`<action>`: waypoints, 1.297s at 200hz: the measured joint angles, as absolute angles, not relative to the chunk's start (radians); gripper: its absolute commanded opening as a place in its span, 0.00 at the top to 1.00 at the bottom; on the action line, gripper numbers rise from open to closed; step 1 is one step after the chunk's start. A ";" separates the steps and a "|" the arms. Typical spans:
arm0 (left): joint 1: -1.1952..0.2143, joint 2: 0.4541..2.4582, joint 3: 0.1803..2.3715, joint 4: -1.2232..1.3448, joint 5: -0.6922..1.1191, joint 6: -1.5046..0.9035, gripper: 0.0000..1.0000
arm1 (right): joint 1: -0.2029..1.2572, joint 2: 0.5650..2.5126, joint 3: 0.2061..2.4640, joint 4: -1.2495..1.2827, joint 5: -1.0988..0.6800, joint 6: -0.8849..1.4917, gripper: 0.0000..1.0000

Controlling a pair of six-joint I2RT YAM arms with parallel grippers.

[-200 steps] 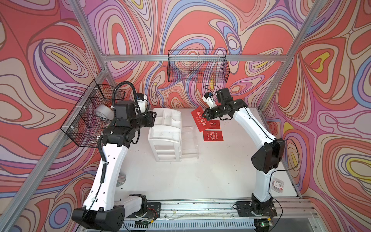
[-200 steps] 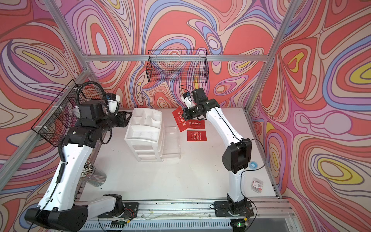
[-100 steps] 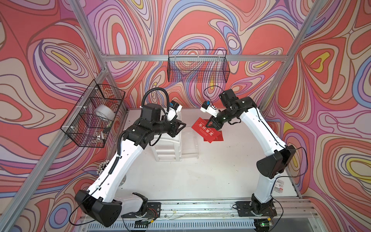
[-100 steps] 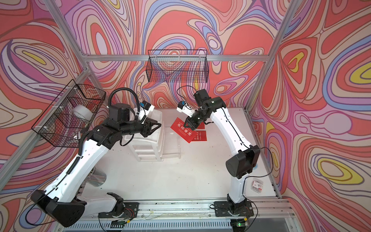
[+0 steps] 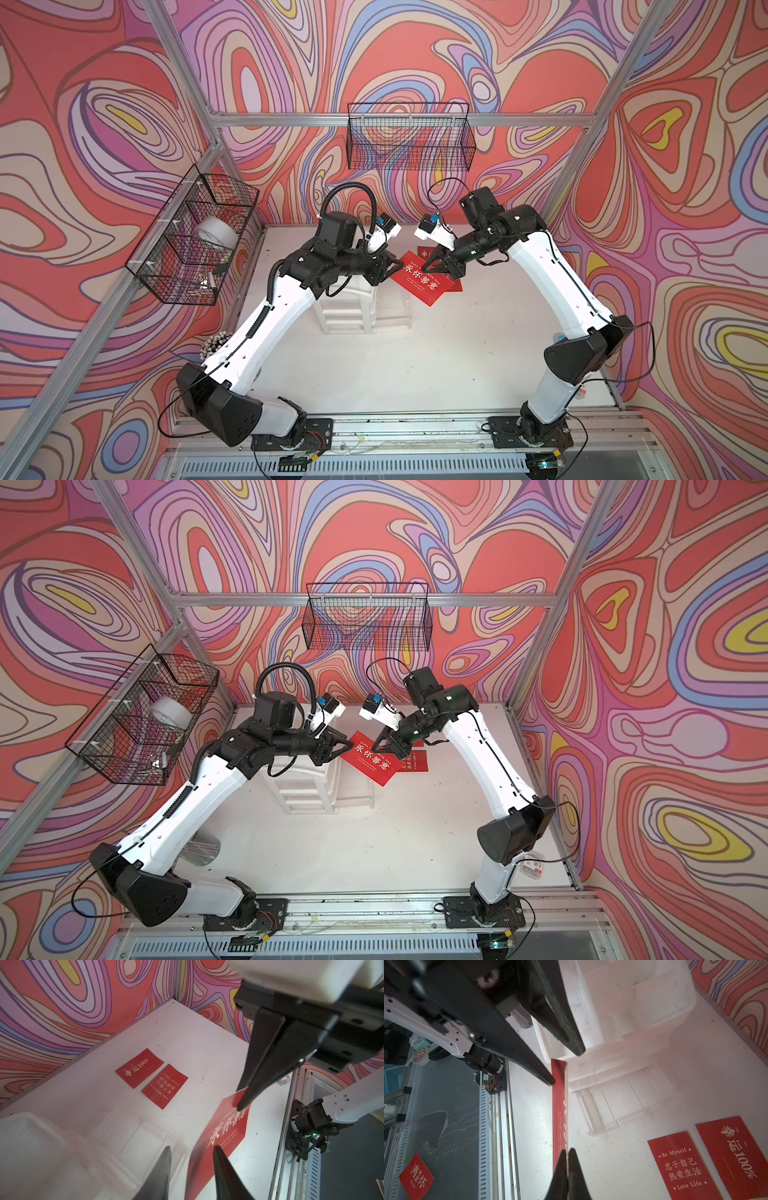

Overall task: Take the postcards out of the drawer
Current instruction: Place the postcard at the center of the board.

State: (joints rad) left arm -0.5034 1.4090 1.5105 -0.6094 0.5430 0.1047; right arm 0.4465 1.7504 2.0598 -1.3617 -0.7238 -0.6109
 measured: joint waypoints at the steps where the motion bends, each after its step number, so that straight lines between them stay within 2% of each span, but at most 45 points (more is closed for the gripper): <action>1: -0.503 1.409 1.510 -0.609 0.543 0.105 0.64 | 0.447 1.750 2.060 -1.362 -0.725 -0.612 1.00; 49: -0.503 1.412 1.511 -0.615 0.587 0.114 0.67 | 0.447 1.737 2.054 -1.357 -0.754 -0.628 1.00; 113: -0.503 1.425 1.511 -0.649 0.692 0.141 0.86 | 0.447 1.737 2.032 -1.340 -0.768 -0.636 1.00; 137: -0.503 1.425 1.511 -0.658 0.706 0.147 1.00 | 0.447 1.737 2.024 -1.335 -0.768 -0.636 0.99; 143: -0.503 1.425 1.511 -0.661 0.710 0.149 1.00 | 0.447 1.737 2.022 -1.333 -0.768 -0.635 0.99; 185: -0.503 1.432 1.511 -0.667 0.719 0.154 1.00 | 0.447 1.737 1.991 -1.294 -0.767 -0.620 0.83; 212: -0.504 1.432 1.511 -0.666 0.707 0.153 1.00 | 0.447 1.737 1.967 -1.240 -0.760 -0.580 0.70; 259: -0.504 1.432 1.511 -0.661 0.625 0.112 1.00 | 0.390 1.737 1.946 -1.064 -0.720 -0.405 0.61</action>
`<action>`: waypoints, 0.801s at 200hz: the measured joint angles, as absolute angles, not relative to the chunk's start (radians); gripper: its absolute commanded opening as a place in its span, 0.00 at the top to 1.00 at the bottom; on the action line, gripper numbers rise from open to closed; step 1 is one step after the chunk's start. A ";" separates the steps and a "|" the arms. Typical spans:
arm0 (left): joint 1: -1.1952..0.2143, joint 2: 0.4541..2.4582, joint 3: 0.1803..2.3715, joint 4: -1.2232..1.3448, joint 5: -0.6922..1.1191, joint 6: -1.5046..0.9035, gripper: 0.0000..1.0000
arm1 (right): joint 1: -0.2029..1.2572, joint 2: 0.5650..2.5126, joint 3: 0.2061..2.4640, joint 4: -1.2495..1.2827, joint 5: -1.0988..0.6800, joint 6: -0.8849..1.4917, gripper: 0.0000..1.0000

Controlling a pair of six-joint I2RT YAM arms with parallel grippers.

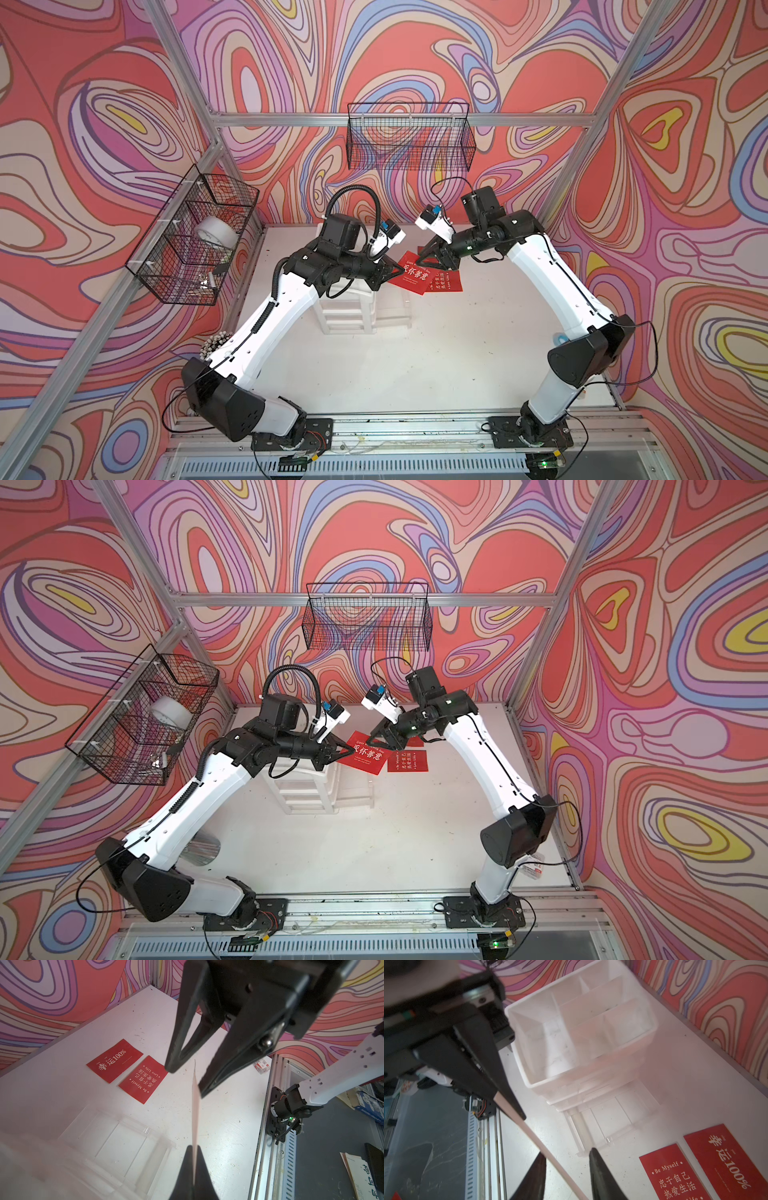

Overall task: Take the postcards out of the drawer
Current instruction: Place the postcard at the center of the board.

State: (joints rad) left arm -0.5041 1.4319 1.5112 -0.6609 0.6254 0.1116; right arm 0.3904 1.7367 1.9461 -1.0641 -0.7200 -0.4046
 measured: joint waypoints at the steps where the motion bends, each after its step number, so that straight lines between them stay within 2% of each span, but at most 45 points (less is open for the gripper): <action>1: -0.504 1.432 1.511 -0.661 0.623 0.109 1.00 | 0.385 1.737 1.945 -1.056 -0.720 -0.395 0.61; 35: -0.504 1.432 1.512 -0.661 0.543 0.039 1.00 | 0.280 1.721 1.851 -0.849 -0.707 -0.191 0.60; 66: -0.504 1.446 1.552 -0.659 0.474 -0.067 1.00 | 0.214 1.673 1.647 -0.593 -0.714 0.038 0.58; 116: -0.504 1.453 1.570 -0.578 0.405 -0.226 1.00 | 0.211 1.560 1.320 -0.192 -0.749 0.345 0.53; 160: -0.504 1.453 1.565 -0.475 0.400 -0.321 1.00 | 0.211 1.523 1.165 0.105 -0.800 0.540 0.49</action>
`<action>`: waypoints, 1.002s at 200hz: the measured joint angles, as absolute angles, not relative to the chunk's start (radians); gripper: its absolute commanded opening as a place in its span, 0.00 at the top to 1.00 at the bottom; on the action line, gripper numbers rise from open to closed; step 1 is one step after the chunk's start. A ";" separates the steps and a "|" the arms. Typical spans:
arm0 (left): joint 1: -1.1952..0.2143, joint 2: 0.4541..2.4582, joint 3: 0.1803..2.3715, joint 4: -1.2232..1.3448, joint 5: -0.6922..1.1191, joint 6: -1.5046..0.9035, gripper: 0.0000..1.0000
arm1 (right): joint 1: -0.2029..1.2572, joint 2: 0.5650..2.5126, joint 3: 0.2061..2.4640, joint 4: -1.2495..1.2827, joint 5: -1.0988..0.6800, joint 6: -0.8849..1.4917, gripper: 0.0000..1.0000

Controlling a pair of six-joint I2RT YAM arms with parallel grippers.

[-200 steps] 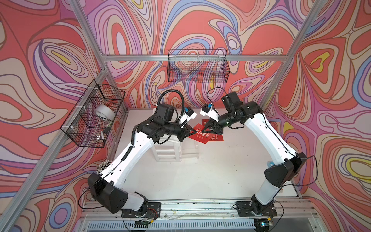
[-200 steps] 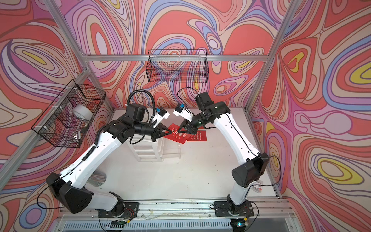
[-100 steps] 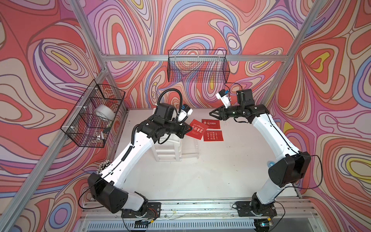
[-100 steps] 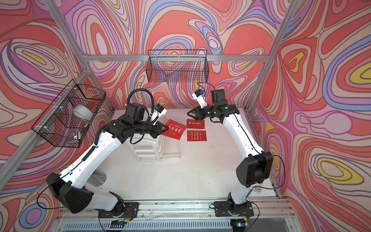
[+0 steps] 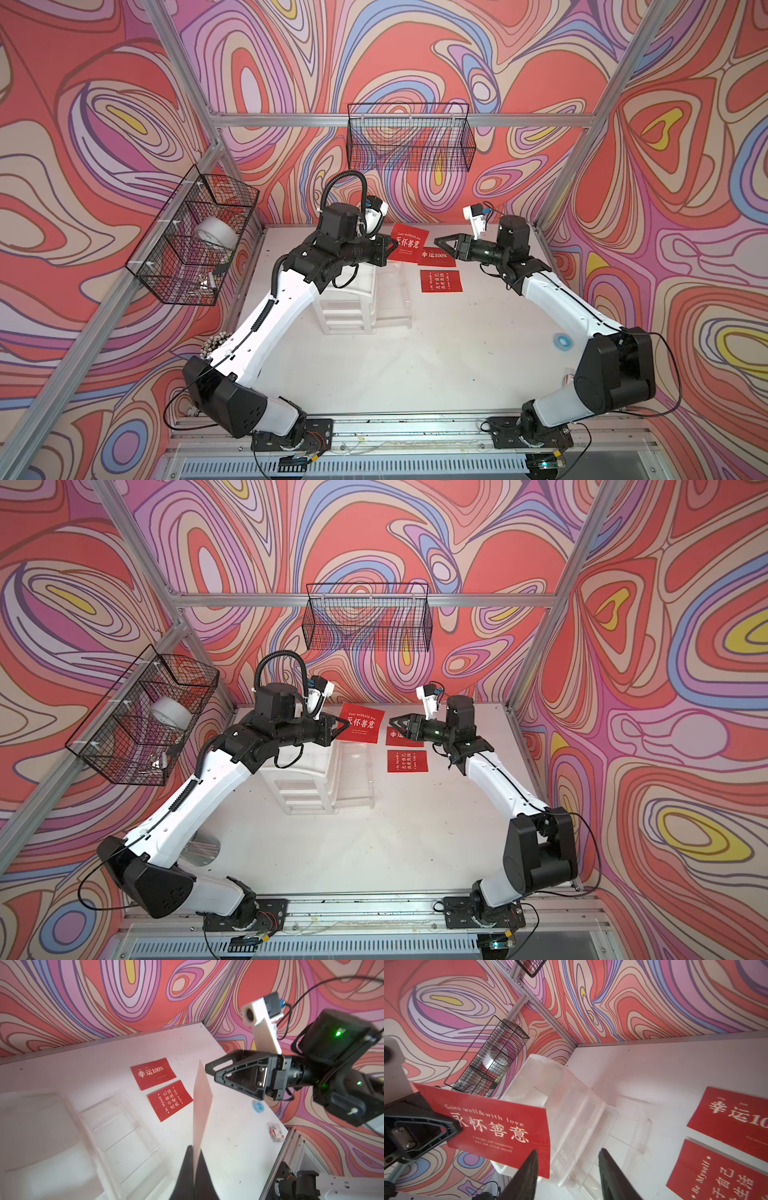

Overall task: Take the postcards out of the drawer
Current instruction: Place the postcard at the center of the board.

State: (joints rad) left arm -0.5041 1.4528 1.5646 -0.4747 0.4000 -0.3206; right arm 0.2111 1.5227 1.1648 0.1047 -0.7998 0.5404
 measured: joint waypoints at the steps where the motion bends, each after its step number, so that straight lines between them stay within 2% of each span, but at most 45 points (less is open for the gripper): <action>1: -0.504 1.453 1.564 -0.473 0.400 -0.322 1.00 | 0.211 1.523 1.163 0.109 -0.802 0.544 0.49; 72: -0.504 1.453 1.529 -0.356 0.467 -0.380 1.00 | 0.236 1.524 1.117 0.355 -0.878 0.692 0.47; 113: -0.504 1.451 1.513 -0.291 0.519 -0.394 1.00 | 0.256 1.554 1.117 0.446 -0.906 0.745 0.51; 187: -0.503 1.442 1.497 -0.265 0.488 -0.393 1.00 | 0.256 1.580 1.107 0.566 -0.924 0.823 0.81; 200: -0.503 1.441 1.497 -0.265 0.473 -0.390 0.94 | 0.256 1.580 1.106 0.573 -0.924 0.828 0.86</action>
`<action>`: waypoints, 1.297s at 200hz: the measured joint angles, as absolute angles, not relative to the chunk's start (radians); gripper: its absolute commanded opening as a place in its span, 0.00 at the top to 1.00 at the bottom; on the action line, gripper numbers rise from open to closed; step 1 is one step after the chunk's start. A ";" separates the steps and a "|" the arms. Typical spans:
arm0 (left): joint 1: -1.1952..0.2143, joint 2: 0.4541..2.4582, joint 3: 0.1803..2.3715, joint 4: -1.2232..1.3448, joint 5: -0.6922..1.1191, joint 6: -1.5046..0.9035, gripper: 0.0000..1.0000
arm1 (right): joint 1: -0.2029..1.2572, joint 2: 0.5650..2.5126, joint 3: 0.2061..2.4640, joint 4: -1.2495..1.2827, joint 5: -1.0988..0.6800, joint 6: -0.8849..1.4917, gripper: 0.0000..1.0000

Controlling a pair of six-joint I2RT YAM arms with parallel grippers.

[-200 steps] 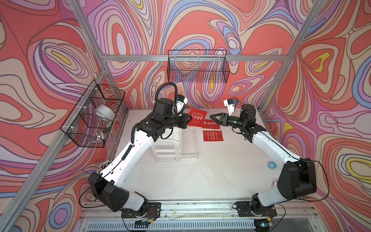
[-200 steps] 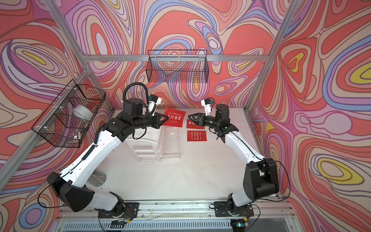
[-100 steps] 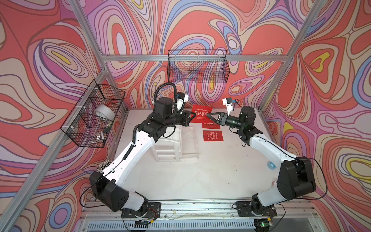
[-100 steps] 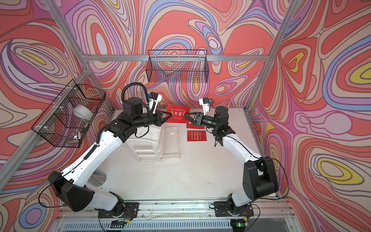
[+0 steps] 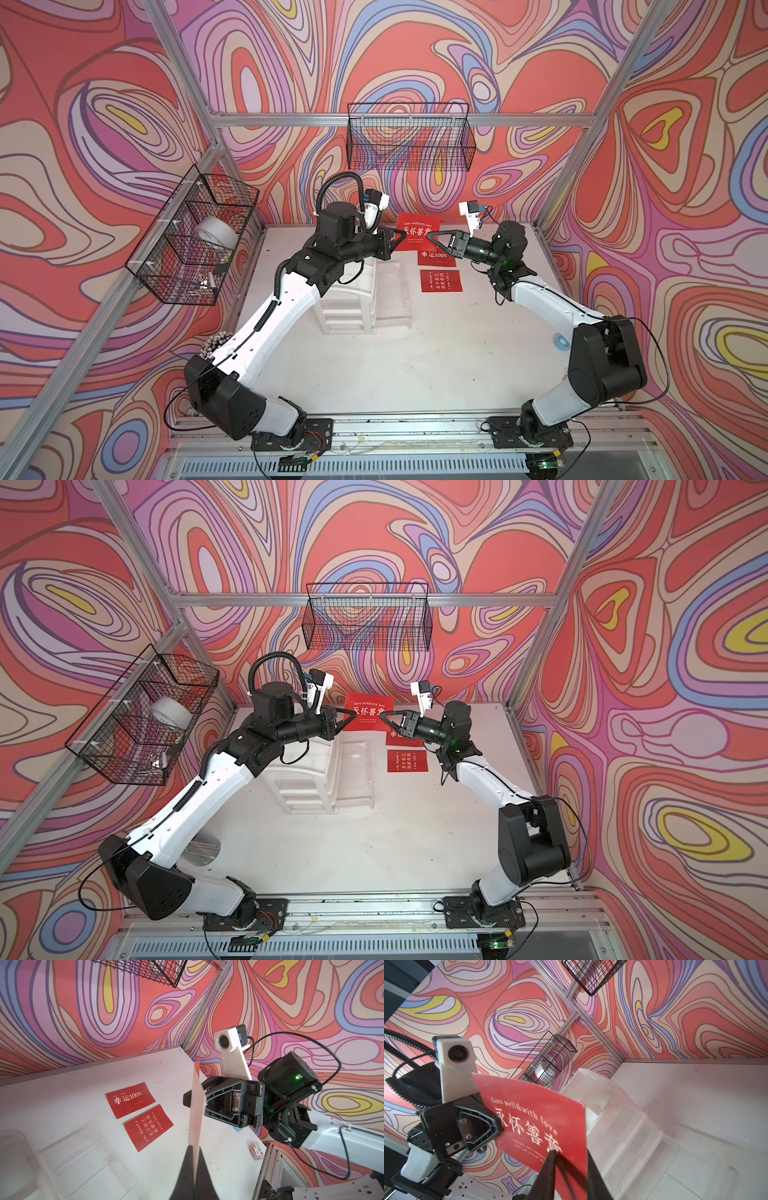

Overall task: Take the postcards out of the drawer
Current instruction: Place the postcard at the center of the board.

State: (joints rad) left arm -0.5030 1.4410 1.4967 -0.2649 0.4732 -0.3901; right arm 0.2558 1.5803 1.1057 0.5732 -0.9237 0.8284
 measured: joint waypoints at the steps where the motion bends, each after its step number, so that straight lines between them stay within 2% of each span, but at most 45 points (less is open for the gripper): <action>1: -0.503 1.441 1.497 -0.265 0.472 -0.390 0.94 | 0.256 1.580 1.106 0.573 -0.924 0.831 0.86; 21: -0.503 1.441 1.494 -0.267 0.457 -0.385 0.86 | 0.256 1.579 1.105 0.575 -0.925 0.831 0.89; 42: -0.503 1.441 1.487 -0.270 0.451 -0.378 0.82 | 0.257 1.572 1.105 0.565 -0.925 0.823 0.94; 108: -0.504 1.441 1.483 -0.318 0.384 -0.358 0.72 | 0.248 1.514 1.124 0.339 -0.919 0.706 0.96; 202: -0.497 1.397 1.506 -0.468 0.182 -0.307 0.69 | 0.128 1.430 1.169 -0.141 -0.886 0.497 0.96; 259: -0.400 1.276 1.433 -0.480 0.191 -0.319 0.70 | 0.090 1.423 1.085 -0.341 -0.840 0.387 0.96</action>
